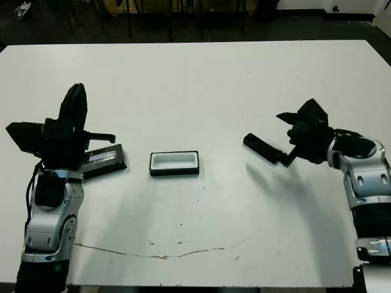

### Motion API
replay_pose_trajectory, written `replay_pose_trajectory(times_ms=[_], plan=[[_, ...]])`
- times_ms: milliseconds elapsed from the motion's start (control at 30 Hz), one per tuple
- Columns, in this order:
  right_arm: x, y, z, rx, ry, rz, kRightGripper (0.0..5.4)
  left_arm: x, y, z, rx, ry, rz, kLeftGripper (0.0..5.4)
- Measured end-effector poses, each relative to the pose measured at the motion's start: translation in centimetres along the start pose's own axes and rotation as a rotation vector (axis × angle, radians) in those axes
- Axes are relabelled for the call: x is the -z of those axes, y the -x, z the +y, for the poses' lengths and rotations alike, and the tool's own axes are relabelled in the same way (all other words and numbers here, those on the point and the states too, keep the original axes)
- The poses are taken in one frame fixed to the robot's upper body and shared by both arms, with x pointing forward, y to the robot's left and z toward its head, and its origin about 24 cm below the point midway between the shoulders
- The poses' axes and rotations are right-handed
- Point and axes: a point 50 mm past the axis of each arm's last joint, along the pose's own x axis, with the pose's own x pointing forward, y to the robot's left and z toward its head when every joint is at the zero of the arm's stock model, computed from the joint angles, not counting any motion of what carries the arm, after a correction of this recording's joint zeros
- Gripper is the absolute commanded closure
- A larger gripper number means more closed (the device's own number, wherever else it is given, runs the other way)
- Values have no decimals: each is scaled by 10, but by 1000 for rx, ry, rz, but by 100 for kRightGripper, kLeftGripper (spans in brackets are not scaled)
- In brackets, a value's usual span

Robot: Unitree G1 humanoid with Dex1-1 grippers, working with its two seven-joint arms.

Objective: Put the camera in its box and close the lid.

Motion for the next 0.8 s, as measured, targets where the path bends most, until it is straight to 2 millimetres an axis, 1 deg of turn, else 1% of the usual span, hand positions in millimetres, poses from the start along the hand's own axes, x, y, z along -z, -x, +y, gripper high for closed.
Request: replay_pose_trajectory(times_ms=[333,500,633,800], plan=[[24,-1,12,-9,-66,42,1,0,0,1,0,-5,1,540],[27,-3,15,17,-55,28,1,0,0,1,11,-2,0,540],[28,-6,18,48,-66,31,47,1,1,1,12,-3,4,540],[28,-10,24,71,-95,42,138,2,3,1,11,-4,12,540]])
